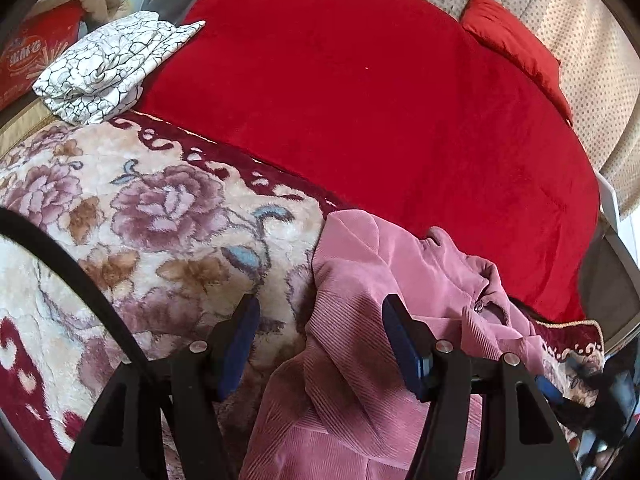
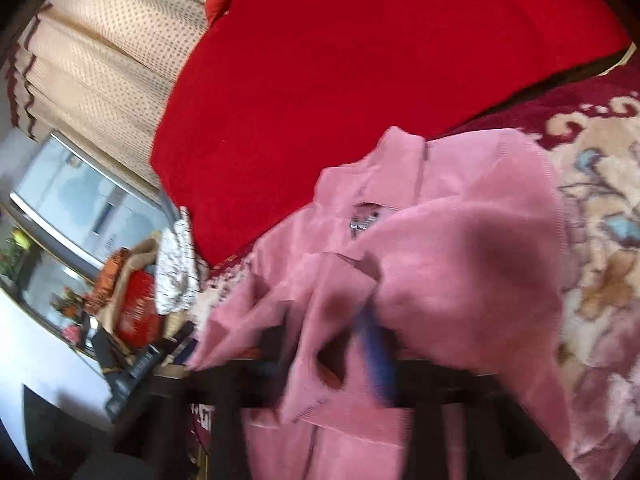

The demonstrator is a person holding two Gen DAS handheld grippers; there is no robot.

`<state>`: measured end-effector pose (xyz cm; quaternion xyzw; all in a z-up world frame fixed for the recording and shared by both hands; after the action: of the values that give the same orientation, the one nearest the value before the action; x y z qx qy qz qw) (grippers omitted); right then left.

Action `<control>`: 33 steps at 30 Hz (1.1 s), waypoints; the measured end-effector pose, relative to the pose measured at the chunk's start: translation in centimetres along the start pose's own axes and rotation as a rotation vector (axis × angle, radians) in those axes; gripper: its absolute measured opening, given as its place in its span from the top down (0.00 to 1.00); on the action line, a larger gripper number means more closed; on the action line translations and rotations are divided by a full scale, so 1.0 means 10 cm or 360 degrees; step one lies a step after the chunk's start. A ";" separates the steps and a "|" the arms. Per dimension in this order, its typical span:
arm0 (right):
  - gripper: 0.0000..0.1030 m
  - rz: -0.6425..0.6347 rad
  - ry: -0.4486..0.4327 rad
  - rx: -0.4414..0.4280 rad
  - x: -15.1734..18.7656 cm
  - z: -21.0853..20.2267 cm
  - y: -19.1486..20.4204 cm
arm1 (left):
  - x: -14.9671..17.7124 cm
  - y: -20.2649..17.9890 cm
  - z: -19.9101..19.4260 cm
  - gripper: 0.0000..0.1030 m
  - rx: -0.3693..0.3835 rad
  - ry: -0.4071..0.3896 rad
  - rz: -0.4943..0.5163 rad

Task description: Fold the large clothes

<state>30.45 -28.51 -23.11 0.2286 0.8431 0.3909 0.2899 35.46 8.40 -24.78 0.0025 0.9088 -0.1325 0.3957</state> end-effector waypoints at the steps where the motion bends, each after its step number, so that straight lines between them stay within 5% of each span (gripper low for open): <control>1: 0.07 0.0020 -0.0025 -0.0032 -0.01 0.01 0.02 | 0.00 -0.01 0.00 0.37 -0.0003 -0.0001 0.0011; 4: 0.10 0.0017 -0.0036 -0.0062 -0.01 0.12 0.10 | 0.00 0.00 -0.02 0.37 -0.0011 -0.0007 0.0025; 7: 0.31 0.0071 0.0086 -0.0034 -0.02 0.41 0.06 | 0.02 0.03 0.00 0.37 -0.0019 0.0014 0.0017; 8: 0.40 0.0105 0.0124 0.0012 -0.02 0.55 0.00 | 0.03 0.03 0.01 0.37 -0.0022 0.0022 0.0013; 10: 0.75 0.0100 0.0108 0.0079 -0.01 0.69 -0.06 | 0.05 0.07 0.04 0.37 -0.0030 0.0044 -0.0004; 12: 0.88 0.0108 0.0111 0.0087 0.02 0.70 -0.04 | 0.06 0.11 0.06 0.37 -0.0046 0.0061 -0.0034; 14: 0.91 0.0072 0.0046 0.0003 0.05 0.53 0.09 | 0.07 0.15 0.07 0.37 -0.0052 0.0068 -0.0070; 20: 0.92 -0.0317 -0.0454 0.0024 0.18 -0.54 0.61 | 0.06 0.17 0.05 0.37 -0.0064 0.0059 -0.0134; 24: 0.92 -0.0270 -0.0644 0.0246 0.10 -0.98 0.39 | 0.06 0.09 0.07 0.37 -0.0103 0.0069 -0.0098; 26: 0.90 -0.0189 -0.0626 0.0433 0.05 -1.02 0.11 | 0.06 0.03 0.09 0.37 -0.0129 0.0081 -0.0062; 30: 0.87 0.0203 -0.0217 0.0500 0.07 -0.80 -0.44 | 0.06 -0.13 0.12 0.37 -0.0176 0.0081 0.0046; 33: 0.82 0.0211 -0.0307 0.0443 0.00 -0.96 -0.46 | 0.04 -0.29 0.09 0.37 -0.0185 0.0039 0.0154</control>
<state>23.37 -36.26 -21.70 0.3581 0.8405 0.2650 0.3084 35.50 5.34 -24.99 0.0252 0.9186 -0.0602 0.3899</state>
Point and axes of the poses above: each gripper's, at about its wrist camera, not at the fingertips, and z roughly the way its jaws point, y to its left, x to its underside, the point moved 5 cm from there along z, roughly the way its jaws point, and after that the axes turned 12 degrees about z, right-handed, at the moved point
